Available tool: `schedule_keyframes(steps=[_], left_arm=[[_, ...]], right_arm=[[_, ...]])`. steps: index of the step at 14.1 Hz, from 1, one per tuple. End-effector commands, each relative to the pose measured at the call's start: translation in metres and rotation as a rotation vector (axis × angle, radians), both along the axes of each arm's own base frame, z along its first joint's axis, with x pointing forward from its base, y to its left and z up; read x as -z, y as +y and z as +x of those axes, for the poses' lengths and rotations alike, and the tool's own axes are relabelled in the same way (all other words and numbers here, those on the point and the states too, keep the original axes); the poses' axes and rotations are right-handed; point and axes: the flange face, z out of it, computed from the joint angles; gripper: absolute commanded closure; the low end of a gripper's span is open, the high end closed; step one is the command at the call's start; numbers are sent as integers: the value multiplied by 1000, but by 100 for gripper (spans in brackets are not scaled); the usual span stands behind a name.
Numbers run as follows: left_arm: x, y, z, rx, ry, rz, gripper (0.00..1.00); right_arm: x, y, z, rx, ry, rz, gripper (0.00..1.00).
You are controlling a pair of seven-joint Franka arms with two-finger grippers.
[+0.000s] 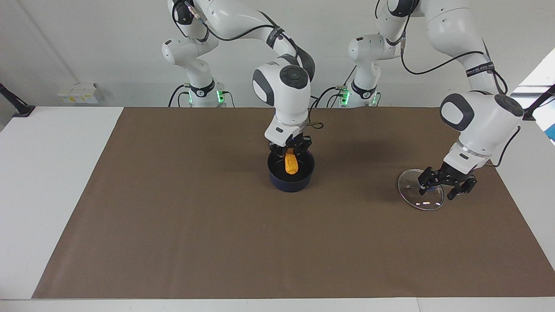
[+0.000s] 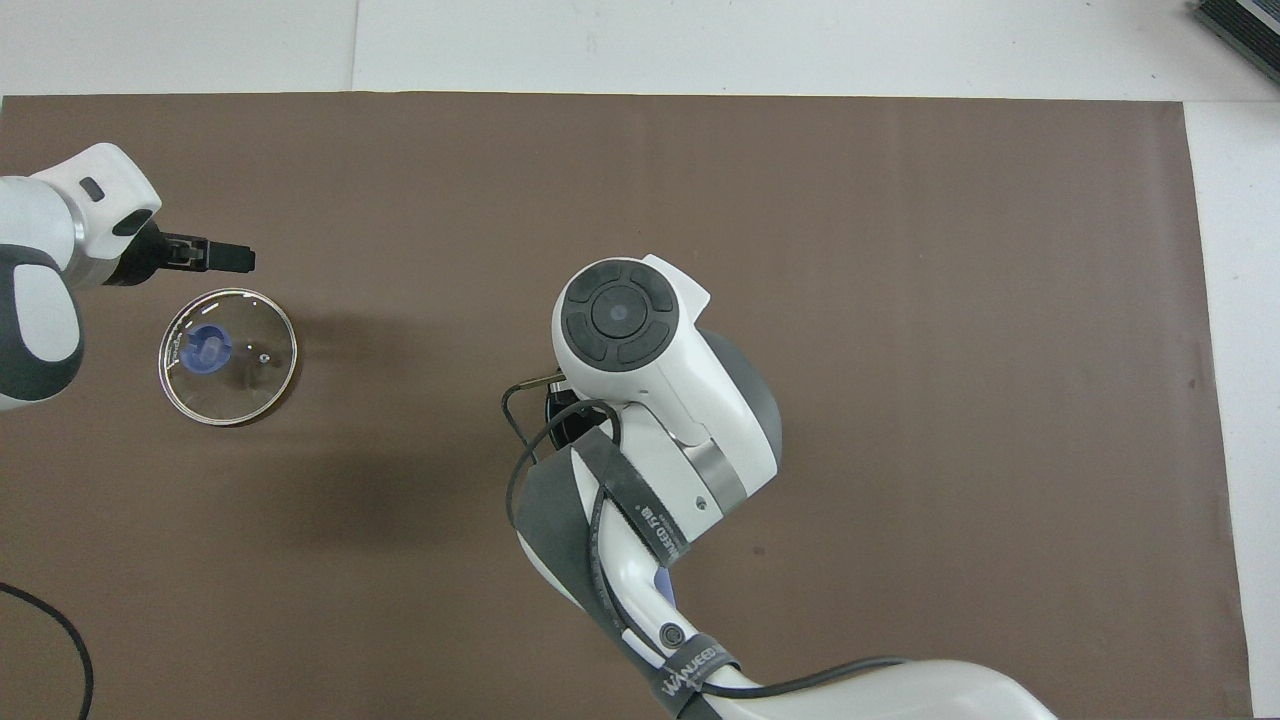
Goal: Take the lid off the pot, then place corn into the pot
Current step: 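Carry the corn with the right gripper while the left gripper releases the lid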
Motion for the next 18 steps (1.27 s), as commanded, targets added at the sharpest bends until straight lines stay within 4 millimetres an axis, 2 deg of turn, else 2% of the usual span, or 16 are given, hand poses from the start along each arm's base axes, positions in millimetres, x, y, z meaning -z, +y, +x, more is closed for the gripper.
schedule_keyframes(steps=[1,3,6,8,10,13,16,18], left_arm=[[-35,-25,5,-90,61,42,0],[-56,-46,5,-121,92,99,0],[-90,-48,-5,-121,123,112,0],[-114,-47,-20,-121,133,113,0],[-131,-38,-38,-132,157,116,0],[-146,-34,-61,-152,161,109,0],[-152,-24,-84,-166,172,107,0],[-164,-24,-97,-154,198,105,0]], right_arm=[[8,-1,4,-17,-29,-11,100],[20,-1,1,-23,-28,-10,100],[37,-2,-10,-34,-25,-11,100],[37,-3,-12,-37,-23,-12,100],[40,-5,-15,-56,-16,-17,100],[41,-6,-16,-64,-13,-18,100],[52,-13,-23,-83,-44,4,100],[53,-14,-23,-91,-45,6,100]])
